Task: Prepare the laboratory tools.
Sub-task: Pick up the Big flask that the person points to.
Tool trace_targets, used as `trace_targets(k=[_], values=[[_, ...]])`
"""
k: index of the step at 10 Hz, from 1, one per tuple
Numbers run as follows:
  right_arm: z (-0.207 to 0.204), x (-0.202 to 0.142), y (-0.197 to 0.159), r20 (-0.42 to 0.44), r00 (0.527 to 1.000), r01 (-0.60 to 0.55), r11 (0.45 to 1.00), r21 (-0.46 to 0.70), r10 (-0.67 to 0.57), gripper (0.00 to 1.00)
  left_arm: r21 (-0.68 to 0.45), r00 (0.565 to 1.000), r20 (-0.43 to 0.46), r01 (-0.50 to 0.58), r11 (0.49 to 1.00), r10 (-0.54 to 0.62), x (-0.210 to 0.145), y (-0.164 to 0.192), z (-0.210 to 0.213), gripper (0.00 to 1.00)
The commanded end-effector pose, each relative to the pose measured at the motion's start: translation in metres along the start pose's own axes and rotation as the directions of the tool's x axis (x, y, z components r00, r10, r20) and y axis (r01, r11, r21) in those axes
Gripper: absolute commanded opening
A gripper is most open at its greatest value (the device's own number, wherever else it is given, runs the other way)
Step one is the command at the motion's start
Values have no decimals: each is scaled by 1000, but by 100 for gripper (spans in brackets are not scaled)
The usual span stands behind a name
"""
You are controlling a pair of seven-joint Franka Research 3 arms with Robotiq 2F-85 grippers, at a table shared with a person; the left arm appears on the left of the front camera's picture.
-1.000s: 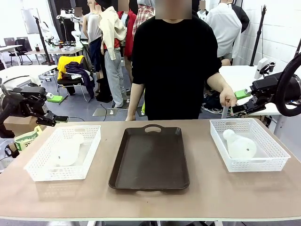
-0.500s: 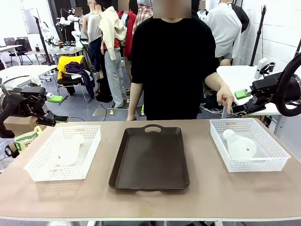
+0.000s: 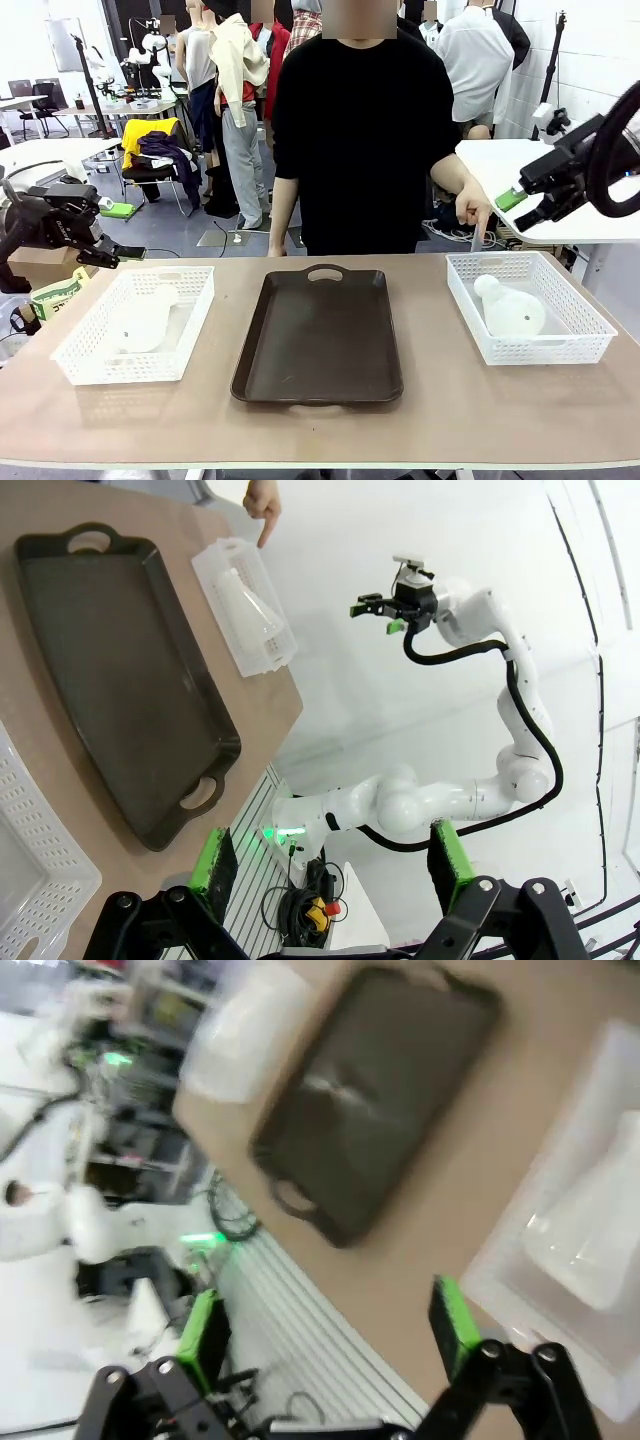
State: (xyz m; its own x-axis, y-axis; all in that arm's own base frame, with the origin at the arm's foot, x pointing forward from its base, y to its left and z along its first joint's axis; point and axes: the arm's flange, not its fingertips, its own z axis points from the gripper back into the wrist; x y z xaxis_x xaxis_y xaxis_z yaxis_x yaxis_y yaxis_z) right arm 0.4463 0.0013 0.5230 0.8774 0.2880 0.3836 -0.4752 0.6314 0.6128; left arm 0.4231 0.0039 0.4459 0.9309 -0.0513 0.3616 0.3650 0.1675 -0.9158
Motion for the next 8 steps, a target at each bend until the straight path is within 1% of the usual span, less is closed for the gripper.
trace_targets(k=[1, 2, 4, 5, 6, 8], values=[[-22, 43, 2, -232, 964, 84, 976, -200, -131, 100, -7, 1000, 5, -1, 1000, 1, 0, -2, 2, 100], [-34, 62, -1, -268, 946, 109, 957, -269, -183, 100, -7, 1000, 5, -1, 1000, 1, 0, -2, 2, 100], [-59, 90, -12, -295, 917, 135, 907, -399, -267, 100, -7, 1000, 5, -1, 1000, 1, 0, -2, 2, 100], [-73, 99, -20, -275, 911, 145, 862, -485, -308, 100, -7, 1000, 5, -1, 1000, 1, 0, -2, 2, 100], [-83, 104, -29, -245, 908, 160, 822, -546, -340, 100, -7, 1000, 5, -1, 1000, 1, 0, -2, 2, 100], [-105, 107, -56, -173, 898, 216, 749, -627, -404, 100, -7, 1000, 5, -1, 1000, 1, 0, -2, 2, 100]])
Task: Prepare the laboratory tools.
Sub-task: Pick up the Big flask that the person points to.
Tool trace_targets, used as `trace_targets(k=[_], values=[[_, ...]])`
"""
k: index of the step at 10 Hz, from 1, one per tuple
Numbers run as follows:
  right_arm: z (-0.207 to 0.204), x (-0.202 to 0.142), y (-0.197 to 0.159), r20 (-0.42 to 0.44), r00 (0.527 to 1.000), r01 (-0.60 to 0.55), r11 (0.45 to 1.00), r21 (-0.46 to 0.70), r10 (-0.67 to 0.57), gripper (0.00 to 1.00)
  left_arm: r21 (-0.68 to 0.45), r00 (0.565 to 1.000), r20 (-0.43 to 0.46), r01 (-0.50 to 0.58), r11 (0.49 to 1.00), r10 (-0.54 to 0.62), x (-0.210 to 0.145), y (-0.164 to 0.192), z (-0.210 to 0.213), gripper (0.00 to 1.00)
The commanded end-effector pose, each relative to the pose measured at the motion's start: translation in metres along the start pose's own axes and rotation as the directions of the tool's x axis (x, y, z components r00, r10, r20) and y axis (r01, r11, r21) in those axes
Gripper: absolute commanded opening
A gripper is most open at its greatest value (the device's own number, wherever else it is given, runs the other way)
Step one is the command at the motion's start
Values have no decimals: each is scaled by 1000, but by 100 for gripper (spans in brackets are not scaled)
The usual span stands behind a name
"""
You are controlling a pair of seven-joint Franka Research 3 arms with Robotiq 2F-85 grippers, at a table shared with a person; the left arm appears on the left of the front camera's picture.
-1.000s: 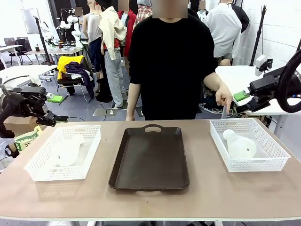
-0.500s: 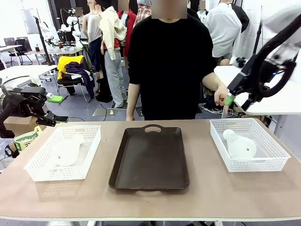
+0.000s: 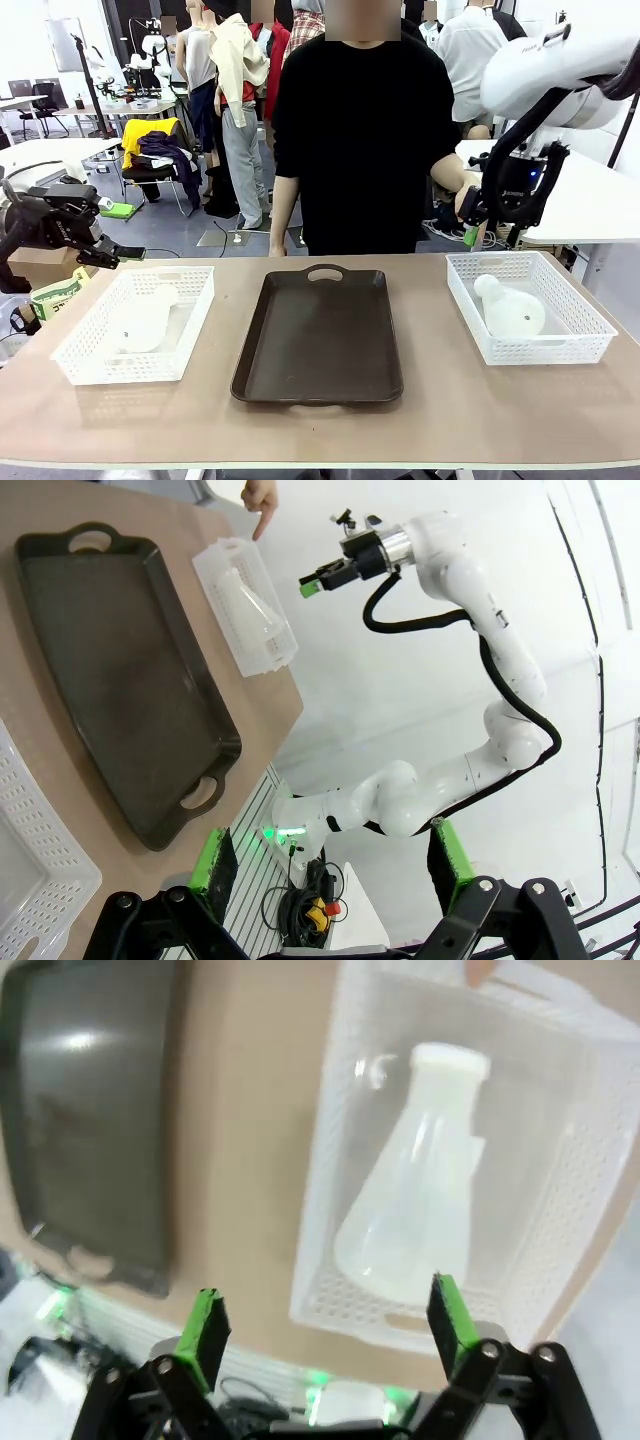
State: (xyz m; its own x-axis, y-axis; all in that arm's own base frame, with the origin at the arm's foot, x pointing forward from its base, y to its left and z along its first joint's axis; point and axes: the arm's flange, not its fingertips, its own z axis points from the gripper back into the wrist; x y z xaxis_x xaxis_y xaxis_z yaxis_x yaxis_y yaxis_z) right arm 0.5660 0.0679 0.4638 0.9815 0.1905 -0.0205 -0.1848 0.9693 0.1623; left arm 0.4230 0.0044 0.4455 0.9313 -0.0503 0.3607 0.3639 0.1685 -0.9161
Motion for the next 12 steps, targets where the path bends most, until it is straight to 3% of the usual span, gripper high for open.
trace_targets(k=[1, 6, 10, 12], values=[[-23, 18, -4, 31, 995, 96, 992, -79, -94, 100, -8, 1000, 4, 0, 1000, 0, 0, -2, 1, 100], [-78, 44, -23, 171, 963, 231, 964, -131, -207, 100, -8, 1000, 4, 0, 1000, 0, 0, -2, 1, 100], [-102, 53, -35, 100, 971, 231, 958, -169, -216, 100, -8, 1000, 4, 0, 1000, 0, 0, -2, 1, 100], [-113, 53, -35, 108, 972, 226, 955, -194, -208, 100, -8, 1000, 4, 0, 1000, 0, 0, -2, 1, 100]])
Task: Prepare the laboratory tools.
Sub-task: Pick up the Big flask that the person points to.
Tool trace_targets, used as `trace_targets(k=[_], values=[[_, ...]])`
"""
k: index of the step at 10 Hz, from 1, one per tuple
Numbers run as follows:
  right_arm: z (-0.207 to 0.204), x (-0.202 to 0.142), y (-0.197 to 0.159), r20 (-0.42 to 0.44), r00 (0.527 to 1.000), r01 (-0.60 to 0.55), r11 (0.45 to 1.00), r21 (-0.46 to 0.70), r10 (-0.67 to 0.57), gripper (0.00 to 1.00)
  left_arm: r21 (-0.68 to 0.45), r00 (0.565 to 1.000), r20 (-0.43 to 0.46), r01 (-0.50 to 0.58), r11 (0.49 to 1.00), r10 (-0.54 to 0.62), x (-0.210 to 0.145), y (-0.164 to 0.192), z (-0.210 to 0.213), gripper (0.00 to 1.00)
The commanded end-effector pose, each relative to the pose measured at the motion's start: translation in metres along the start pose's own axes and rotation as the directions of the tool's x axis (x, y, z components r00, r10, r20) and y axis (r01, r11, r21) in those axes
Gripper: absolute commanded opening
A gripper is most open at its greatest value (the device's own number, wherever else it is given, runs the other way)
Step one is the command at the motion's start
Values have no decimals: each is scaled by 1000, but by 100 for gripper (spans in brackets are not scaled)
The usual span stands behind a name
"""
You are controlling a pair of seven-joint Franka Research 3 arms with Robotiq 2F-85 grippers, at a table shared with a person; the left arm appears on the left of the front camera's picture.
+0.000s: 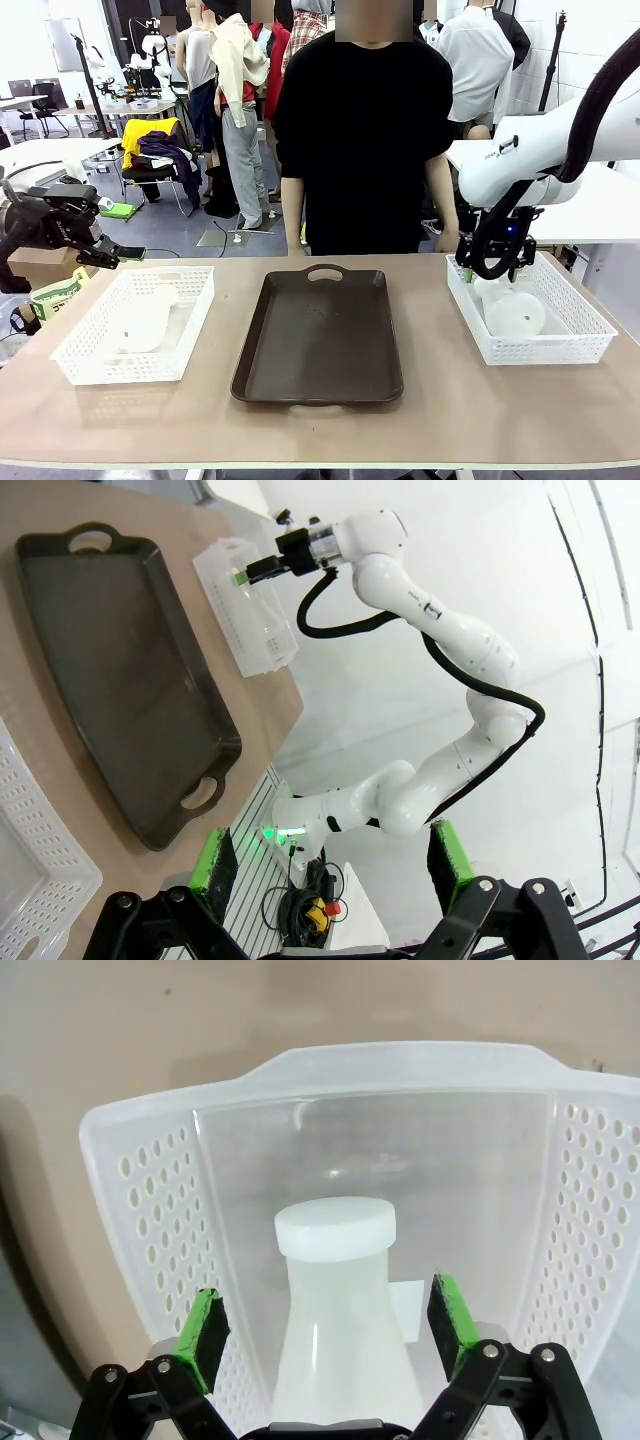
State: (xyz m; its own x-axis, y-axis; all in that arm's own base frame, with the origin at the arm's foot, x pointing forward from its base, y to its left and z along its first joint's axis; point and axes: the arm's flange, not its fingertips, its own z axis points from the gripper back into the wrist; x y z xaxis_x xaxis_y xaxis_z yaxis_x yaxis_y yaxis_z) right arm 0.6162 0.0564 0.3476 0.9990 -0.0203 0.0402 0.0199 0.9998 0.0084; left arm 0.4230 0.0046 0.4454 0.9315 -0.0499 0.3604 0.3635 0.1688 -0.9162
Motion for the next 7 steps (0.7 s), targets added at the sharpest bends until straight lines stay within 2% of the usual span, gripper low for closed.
trace_targets(k=[1, 4, 7], values=[[-6, 2, 6, 20, 1000, 12, 998, -59, -11, 100, -8, 1000, 4, 1, 1000, -1, 0, -2, 1, 100], [-13, 2, 9, 14, 1000, -14, 996, -91, 15, 100, -8, 1000, 4, 1, 1000, -1, 0, -2, 1, 100], [-15, -2, 9, 52, 998, -19, 993, -116, 25, 100, -8, 1000, 4, 1, 1000, -1, 0, -2, 1, 100]])
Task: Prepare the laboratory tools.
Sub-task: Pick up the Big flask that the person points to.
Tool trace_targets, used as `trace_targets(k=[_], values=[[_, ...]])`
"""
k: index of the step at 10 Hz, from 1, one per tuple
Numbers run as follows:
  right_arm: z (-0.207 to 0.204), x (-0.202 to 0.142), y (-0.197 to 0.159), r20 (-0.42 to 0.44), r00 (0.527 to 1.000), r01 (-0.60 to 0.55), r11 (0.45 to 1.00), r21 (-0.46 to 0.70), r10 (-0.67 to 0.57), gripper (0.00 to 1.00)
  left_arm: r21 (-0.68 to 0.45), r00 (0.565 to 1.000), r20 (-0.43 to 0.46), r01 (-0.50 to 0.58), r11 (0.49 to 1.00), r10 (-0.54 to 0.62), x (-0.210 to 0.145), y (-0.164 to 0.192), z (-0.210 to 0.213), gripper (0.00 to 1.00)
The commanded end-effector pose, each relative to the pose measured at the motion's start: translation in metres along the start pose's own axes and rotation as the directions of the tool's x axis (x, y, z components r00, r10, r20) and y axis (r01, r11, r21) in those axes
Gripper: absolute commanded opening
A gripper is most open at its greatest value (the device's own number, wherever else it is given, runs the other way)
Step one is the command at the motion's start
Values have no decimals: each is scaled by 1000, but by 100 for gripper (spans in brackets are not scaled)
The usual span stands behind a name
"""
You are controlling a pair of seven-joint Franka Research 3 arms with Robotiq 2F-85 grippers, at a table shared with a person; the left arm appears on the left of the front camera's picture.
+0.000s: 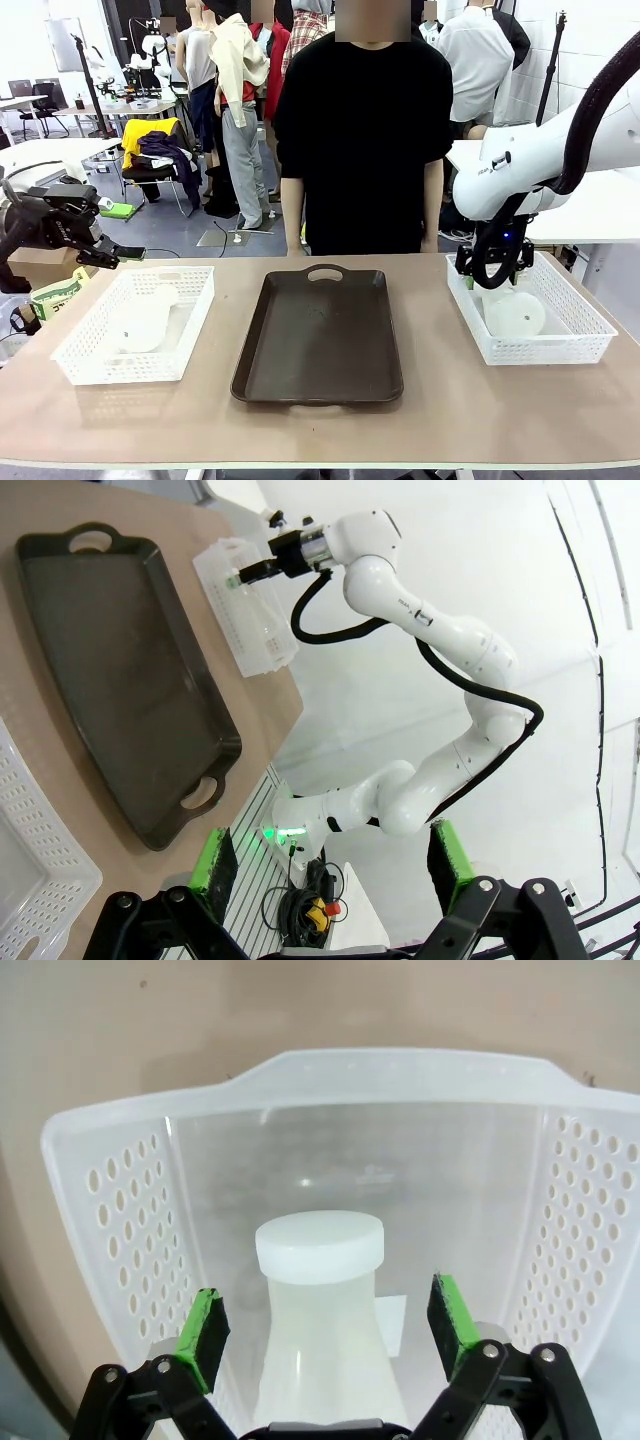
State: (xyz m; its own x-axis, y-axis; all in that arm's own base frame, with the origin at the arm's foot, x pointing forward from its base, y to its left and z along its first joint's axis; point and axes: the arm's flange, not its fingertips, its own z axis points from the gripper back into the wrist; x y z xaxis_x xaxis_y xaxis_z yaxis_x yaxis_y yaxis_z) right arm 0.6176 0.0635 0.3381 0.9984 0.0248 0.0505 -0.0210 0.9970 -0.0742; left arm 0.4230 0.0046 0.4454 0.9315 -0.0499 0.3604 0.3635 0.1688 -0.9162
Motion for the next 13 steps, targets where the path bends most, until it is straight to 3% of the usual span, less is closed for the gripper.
trace_targets(k=[1, 9, 10, 13], values=[[-5, -3, 4, 49, 999, 19, 999, -36, -17, 100, -8, 1000, 4, 1, 1000, -1, 0, -2, 1, 100], [-10, -6, 6, 17, 1000, -3, 1000, -26, 4, 100, -8, 1000, 4, 1, 1000, -1, 0, -2, 1, 100], [-12, -8, 6, 9, 1000, -12, 999, -32, 12, 92, -8, 1000, 4, 1, 1000, -1, 0, -2, 1, 100], [-20, -8, 1, -19, 1000, 4, 999, -53, -5, 43, -8, 1000, 4, 1, 1000, -1, 0, -2, 1, 100]])
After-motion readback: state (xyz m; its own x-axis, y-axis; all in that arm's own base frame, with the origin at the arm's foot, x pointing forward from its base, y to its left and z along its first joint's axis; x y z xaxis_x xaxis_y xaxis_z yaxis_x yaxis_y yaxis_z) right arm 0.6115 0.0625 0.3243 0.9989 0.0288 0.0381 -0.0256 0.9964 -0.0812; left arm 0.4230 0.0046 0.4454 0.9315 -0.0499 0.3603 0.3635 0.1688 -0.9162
